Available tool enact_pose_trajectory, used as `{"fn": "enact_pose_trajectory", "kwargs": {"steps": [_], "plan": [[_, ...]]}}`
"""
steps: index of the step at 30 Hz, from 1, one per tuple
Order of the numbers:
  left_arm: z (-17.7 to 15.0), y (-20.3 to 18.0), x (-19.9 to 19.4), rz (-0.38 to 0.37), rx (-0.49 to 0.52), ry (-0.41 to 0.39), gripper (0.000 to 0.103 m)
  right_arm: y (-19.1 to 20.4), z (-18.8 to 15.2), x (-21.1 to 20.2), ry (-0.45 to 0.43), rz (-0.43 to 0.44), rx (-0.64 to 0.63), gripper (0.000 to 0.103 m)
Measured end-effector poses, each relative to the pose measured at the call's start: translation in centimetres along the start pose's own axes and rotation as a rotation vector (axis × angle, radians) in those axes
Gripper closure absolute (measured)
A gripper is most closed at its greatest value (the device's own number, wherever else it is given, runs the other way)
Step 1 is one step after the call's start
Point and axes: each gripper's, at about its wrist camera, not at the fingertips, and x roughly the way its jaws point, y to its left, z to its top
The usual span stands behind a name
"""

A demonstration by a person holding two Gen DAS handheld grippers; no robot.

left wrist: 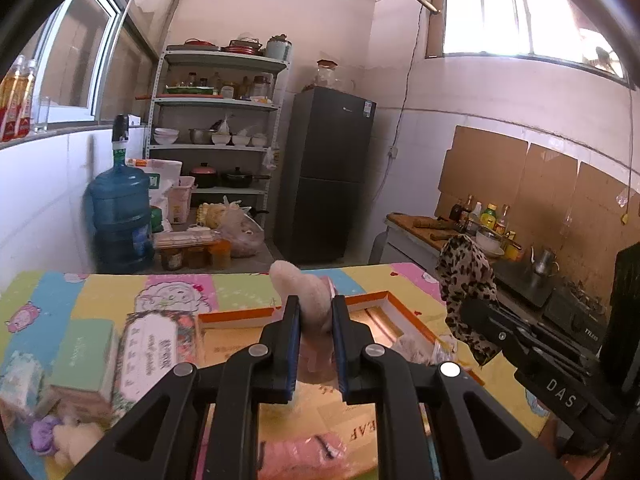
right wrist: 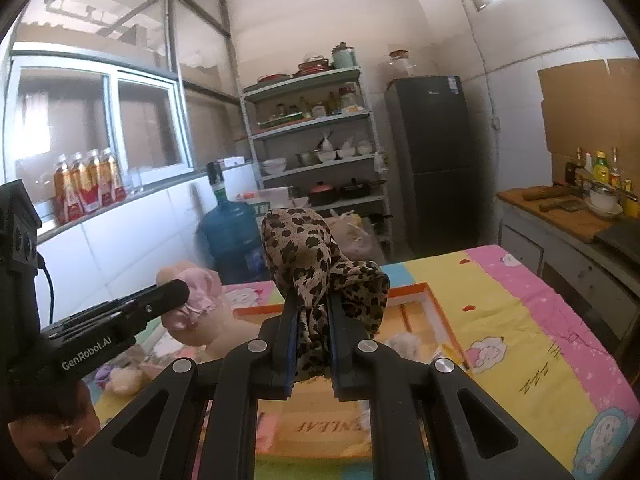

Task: Organize soft objects
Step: 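Carry the plush toy with the left gripper while the right gripper carries the cloth to the box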

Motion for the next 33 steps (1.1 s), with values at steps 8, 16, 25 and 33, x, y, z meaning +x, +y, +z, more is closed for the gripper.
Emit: {"fn": "enact_pose_trajectory", "kwargs": {"steps": [8, 16, 25, 33], "plan": [[0.4, -0.5, 4.2, -0.033, -0.044, 0.044, 0.088, -2.4, 0.6, 2.5, 0.020, -0.017, 0.019, 0.090], [-0.7, -0.5, 8.7, -0.045, -0.056, 0.120, 0.088, -4.2, 0.5, 6.0, 0.089, -0.017, 0.042, 0.090], [-2.2, 0.2, 12.4, -0.024, -0.062, 0.192, 0.088, -5.0, -0.6, 9.8, 0.172, -0.020, 0.049, 0.090], [-2.6, 0.9, 13.6, -0.023, -0.084, 0.238, 0.087, -5.4, -1.6, 12.4, 0.245, -0.032, 0.052, 0.090]]}}
